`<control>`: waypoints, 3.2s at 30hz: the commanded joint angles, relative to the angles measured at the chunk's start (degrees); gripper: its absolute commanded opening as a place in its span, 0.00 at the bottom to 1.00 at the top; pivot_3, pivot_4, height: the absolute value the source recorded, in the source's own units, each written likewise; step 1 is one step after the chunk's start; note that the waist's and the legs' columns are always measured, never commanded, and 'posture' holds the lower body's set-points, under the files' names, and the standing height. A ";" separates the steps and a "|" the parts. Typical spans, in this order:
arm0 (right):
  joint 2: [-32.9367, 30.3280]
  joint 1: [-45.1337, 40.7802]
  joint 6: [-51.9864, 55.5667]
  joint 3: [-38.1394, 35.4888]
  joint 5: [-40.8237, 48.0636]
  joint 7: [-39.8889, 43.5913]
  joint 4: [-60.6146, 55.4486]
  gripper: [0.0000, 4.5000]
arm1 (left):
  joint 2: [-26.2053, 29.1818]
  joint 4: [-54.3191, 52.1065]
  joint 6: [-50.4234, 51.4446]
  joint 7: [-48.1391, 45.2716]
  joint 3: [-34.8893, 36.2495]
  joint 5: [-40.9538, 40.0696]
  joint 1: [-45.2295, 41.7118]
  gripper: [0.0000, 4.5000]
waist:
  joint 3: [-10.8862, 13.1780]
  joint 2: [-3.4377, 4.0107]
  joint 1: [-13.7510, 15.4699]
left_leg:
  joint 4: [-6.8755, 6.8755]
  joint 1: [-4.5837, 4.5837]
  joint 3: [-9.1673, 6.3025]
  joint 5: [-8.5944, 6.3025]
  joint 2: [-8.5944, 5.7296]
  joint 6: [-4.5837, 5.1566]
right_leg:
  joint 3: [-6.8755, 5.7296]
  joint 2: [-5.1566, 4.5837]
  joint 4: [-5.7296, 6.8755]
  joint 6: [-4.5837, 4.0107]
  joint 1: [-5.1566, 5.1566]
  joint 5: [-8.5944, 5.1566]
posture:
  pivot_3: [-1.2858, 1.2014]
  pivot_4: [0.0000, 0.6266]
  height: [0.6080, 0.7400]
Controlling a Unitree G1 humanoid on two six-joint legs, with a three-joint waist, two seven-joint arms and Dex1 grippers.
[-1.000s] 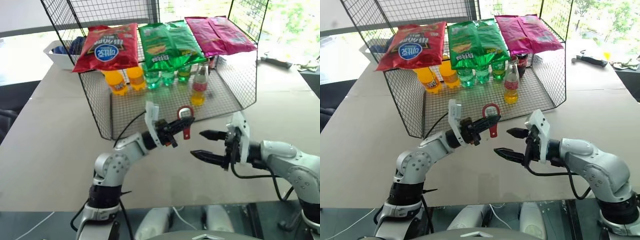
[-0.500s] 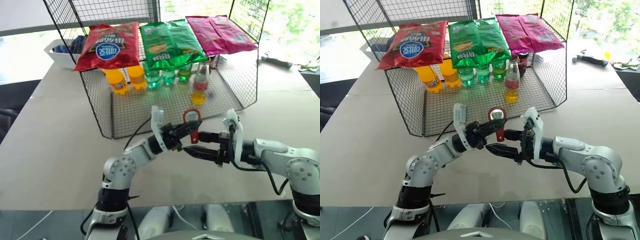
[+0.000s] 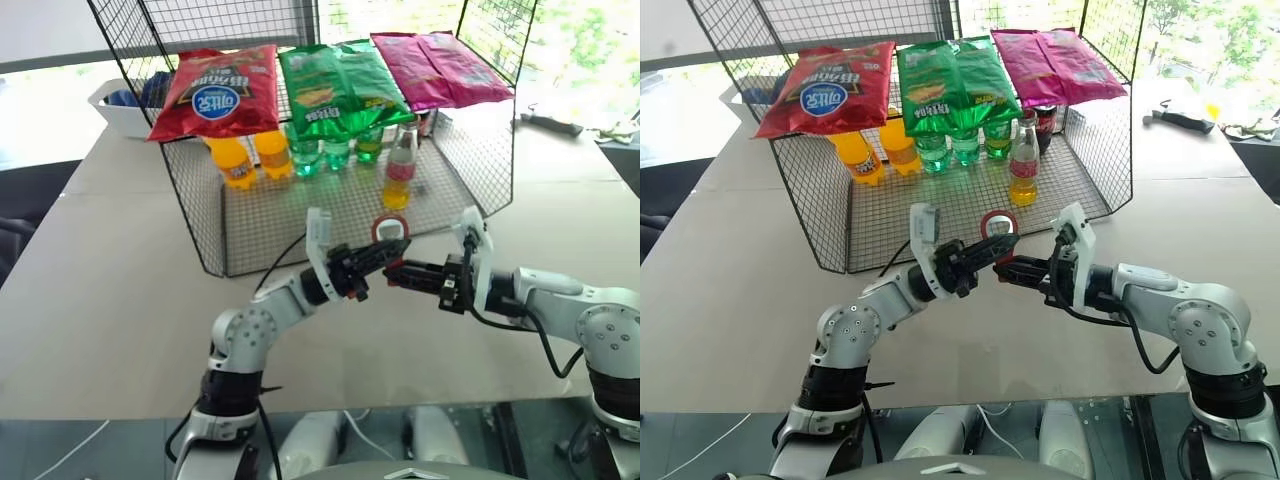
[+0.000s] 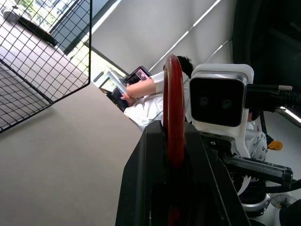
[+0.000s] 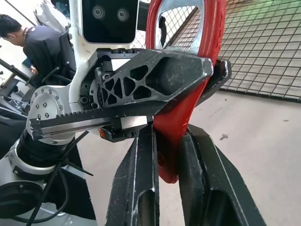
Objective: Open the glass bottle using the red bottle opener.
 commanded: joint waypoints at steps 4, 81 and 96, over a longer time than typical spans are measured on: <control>0.33 0.38 2.39 1.82 4.84 0.49 -2.39 0.02 | -2.30 1.22 -1.91 -0.01 2.24 -1.14 -3.07 0.00 | 0.00 0.00 0.00 | 0.00 -0.03 -0.01 0.00 0.00 0.00 | 0.00 -0.01 -0.01 0.00 -0.01 0.00 | 0.52 0.24 1.00; 14.93 12.69 -33.59 2.97 -52.02 -12.12 -7.52 0.02 | -16.12 87.22 -61.26 39.75 2.96 59.67 -53.88 0.98 | -0.01 -0.02 -0.17 | 1.00 -0.85 0.11 0.02 -0.19 0.02 | 0.12 -0.01 0.85 0.17 -0.75 0.19 | 0.52 0.24 1.00; 16.62 14.66 -34.44 3.70 -54.85 -12.03 -8.26 0.02 | -17.91 88.26 -57.74 42.34 3.66 62.97 -54.74 0.98 | -0.01 -0.03 -0.20 | 1.01 -0.85 0.15 0.02 -0.20 0.02 | 0.16 -0.01 0.91 0.17 -0.80 0.19 | 0.52 0.24 1.00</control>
